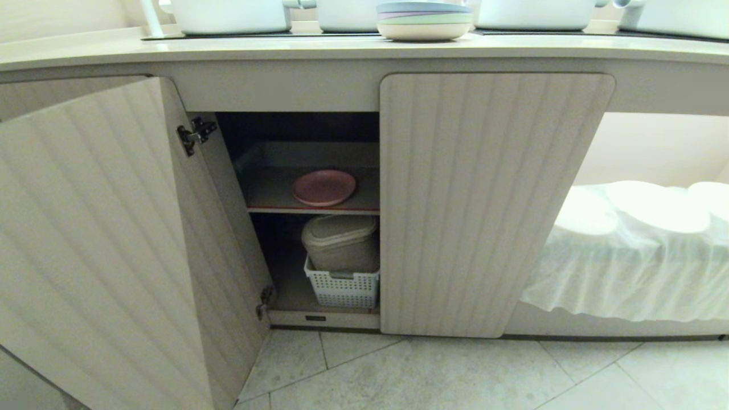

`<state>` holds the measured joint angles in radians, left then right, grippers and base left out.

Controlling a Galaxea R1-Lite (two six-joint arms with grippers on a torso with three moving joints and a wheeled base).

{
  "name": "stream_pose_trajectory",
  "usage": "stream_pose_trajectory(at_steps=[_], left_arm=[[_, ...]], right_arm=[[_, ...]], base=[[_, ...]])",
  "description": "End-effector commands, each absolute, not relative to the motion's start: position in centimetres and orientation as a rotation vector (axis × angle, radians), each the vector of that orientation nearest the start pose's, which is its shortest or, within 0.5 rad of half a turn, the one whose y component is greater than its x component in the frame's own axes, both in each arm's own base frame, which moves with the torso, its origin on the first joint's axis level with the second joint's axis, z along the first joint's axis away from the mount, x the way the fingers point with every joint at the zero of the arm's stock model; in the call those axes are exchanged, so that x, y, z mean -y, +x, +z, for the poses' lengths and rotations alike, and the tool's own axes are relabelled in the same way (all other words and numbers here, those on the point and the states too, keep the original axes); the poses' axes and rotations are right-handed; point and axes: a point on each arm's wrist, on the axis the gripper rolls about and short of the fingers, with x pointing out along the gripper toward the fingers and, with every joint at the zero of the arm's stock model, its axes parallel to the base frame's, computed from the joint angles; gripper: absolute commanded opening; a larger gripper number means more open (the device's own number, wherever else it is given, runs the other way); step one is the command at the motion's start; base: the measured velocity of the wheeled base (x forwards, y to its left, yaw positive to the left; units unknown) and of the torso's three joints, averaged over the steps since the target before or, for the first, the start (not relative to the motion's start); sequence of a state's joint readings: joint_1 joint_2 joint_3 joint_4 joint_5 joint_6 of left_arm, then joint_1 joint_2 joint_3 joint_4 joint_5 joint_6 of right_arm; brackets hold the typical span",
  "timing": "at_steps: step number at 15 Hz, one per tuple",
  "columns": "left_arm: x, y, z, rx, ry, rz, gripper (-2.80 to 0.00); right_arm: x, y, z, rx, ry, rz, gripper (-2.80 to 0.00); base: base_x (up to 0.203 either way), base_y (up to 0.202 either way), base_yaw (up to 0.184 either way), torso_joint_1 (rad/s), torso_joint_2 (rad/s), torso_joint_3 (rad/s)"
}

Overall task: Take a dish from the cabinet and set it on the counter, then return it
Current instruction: Take the plate from the cabinet

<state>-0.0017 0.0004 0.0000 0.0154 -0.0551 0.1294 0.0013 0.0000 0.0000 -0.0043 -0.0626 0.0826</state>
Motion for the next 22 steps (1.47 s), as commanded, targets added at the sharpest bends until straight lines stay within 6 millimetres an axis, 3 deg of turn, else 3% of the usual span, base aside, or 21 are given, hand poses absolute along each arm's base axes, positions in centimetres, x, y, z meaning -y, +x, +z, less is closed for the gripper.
stream_pose_trajectory(at_steps=[1,12,22], left_arm=[[0.12,-2.28,7.39,-0.012,0.131,-0.058,-2.80],[0.12,-2.28,7.39,-0.012,0.127,-0.058,-2.80],[0.12,-2.28,7.39,-0.012,0.128,-0.058,-2.80]], right_arm=[[0.14,-2.28,7.60,0.007,0.083,-0.061,-2.80],[0.14,-2.28,7.60,0.007,0.083,-0.061,-2.80],[0.14,-2.28,7.60,0.007,0.083,-0.061,-2.80]], base=[[0.000,0.000,0.000,0.000,0.00,0.000],[0.000,0.000,0.000,0.000,0.00,0.000],[0.189,0.000,0.000,0.002,0.00,0.002]])
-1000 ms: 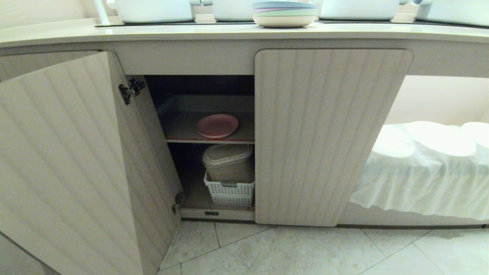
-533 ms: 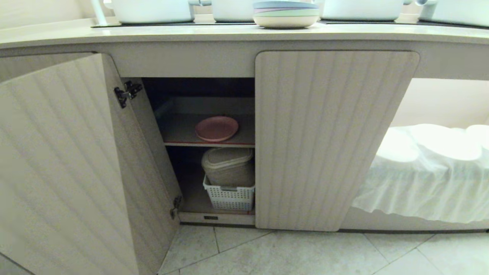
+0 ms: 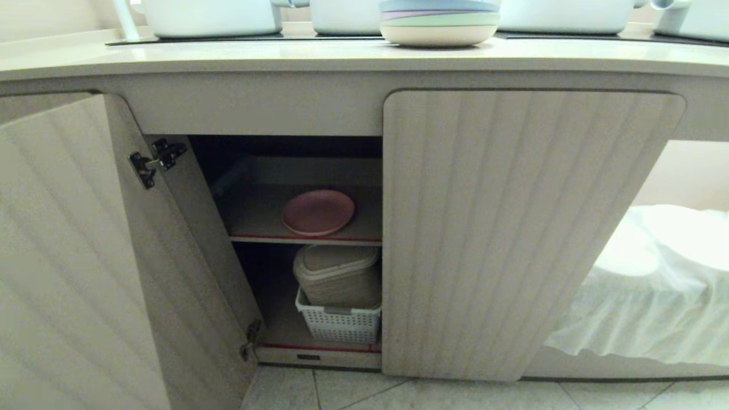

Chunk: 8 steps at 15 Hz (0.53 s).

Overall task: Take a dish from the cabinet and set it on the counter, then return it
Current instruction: Take the plate from the cabinet

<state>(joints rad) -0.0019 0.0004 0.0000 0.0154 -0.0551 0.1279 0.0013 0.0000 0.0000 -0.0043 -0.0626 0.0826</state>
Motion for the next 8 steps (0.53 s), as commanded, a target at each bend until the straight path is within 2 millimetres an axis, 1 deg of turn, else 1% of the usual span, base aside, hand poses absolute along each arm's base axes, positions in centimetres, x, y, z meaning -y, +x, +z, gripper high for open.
stream_pose_trajectory(at_steps=[1,8], left_arm=[[0.12,-2.28,7.39,-0.012,0.128,-0.058,-2.80],[0.12,-2.28,7.39,-0.011,0.135,-0.058,-2.80]], right_arm=[[0.14,-2.28,7.60,0.007,0.083,-0.061,-2.80],[0.14,-2.28,7.60,0.008,0.083,-0.061,-2.80]], base=[[0.200,0.000,0.002,0.002,0.01,0.002],[0.198,0.000,0.001,0.002,0.00,0.003]])
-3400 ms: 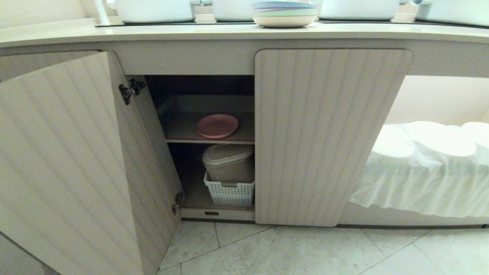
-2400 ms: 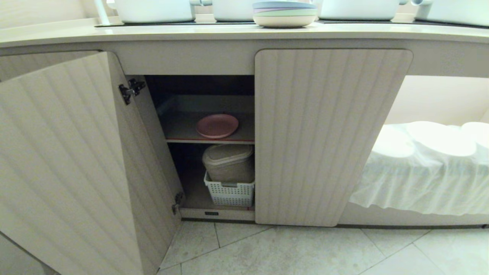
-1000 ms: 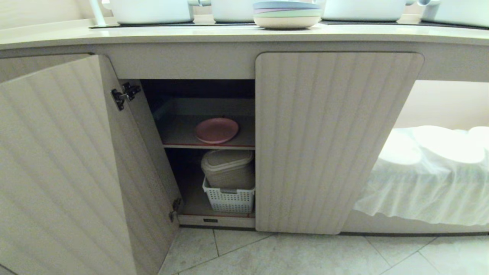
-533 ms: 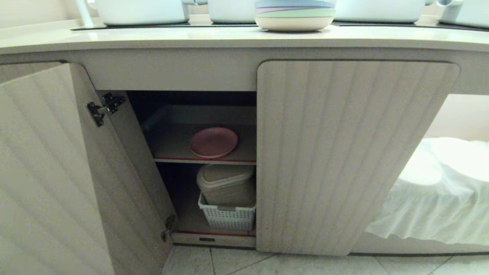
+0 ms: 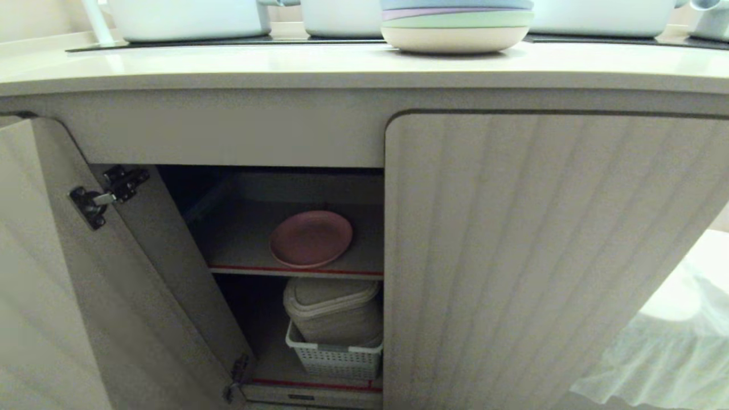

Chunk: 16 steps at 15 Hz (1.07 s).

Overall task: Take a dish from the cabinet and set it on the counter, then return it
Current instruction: Take the plate from the cabinet

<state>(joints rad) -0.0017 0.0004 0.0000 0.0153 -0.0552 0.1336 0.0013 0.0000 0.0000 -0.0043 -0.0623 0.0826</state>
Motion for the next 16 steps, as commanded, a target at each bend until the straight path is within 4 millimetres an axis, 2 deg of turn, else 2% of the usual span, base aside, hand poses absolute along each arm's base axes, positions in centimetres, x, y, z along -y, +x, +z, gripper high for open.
stream_pose_trajectory(at_steps=[1,4,16], left_arm=[[0.12,-2.28,7.39,-0.011,0.135,-0.058,-2.80],[0.12,-2.28,7.39,-0.011,0.135,-0.058,-2.80],[0.11,-2.28,7.39,-0.011,0.151,-0.055,-2.80]], right_arm=[[0.14,-2.28,7.60,0.007,0.083,-0.061,-2.80],[0.14,-2.28,7.60,0.007,0.083,-0.061,-2.80],[0.14,-2.28,7.60,0.007,0.083,-0.061,-2.80]], base=[[0.198,0.000,0.001,0.007,0.00,0.002],[0.147,0.000,0.002,0.011,0.00,-0.001],[0.000,0.000,0.000,0.000,0.00,0.000]])
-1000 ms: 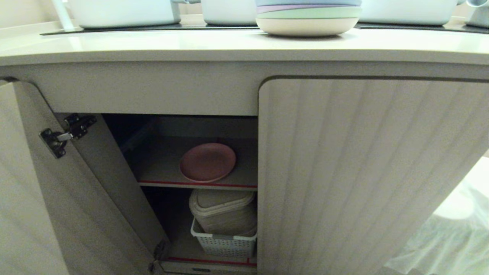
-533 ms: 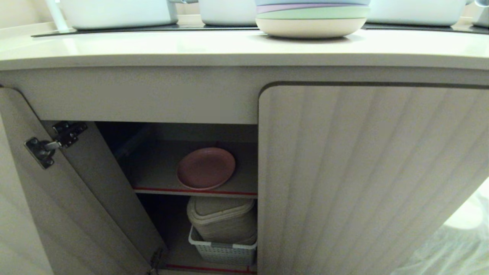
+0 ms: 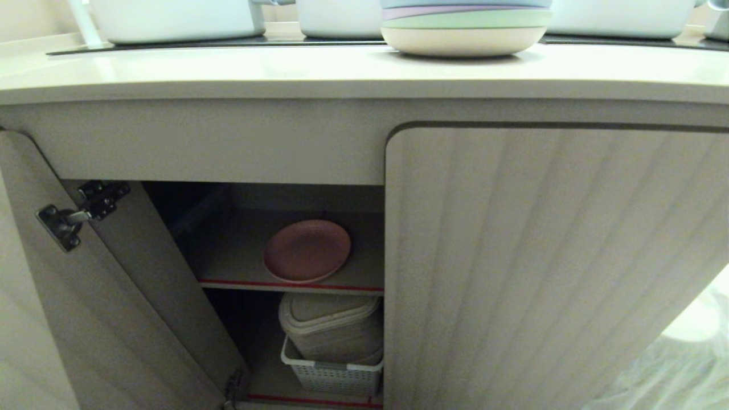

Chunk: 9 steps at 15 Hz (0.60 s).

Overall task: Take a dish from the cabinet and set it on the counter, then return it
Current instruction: Take the plate from the cabinet

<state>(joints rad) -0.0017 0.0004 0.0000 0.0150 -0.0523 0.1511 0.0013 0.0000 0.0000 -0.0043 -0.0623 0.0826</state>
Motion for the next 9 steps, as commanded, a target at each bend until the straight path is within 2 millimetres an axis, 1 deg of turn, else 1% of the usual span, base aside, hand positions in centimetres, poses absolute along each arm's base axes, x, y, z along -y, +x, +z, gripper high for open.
stream_pose_trajectory(at_steps=[1,3,4,5,9], left_arm=[[0.12,-2.28,7.39,-0.011,0.151,-0.056,-2.80],[0.12,-2.28,7.41,-0.010,0.151,-0.056,-2.80],[0.12,-2.28,7.41,-0.009,0.151,-0.058,-2.80],[0.12,-2.28,7.41,-0.009,0.151,-0.058,-2.80],[0.12,-2.28,7.41,-0.010,0.151,-0.056,-2.80]], right_arm=[[0.14,-2.28,7.60,0.007,0.083,-0.061,-2.80],[0.14,-2.28,7.60,0.007,0.083,-0.061,-2.80],[0.14,-2.28,7.60,0.007,0.083,-0.061,-2.80],[0.14,-2.28,7.60,0.007,0.083,-0.061,-2.80],[0.14,-2.28,7.60,0.007,0.083,-0.061,-2.80]], base=[[0.000,0.000,0.000,0.000,0.00,0.000],[0.000,0.000,0.000,0.000,0.00,0.000],[0.006,-0.055,0.003,0.002,0.01,0.011],[0.004,-0.127,0.001,0.006,0.01,0.002],[0.001,-0.194,0.002,0.003,0.00,0.000]])
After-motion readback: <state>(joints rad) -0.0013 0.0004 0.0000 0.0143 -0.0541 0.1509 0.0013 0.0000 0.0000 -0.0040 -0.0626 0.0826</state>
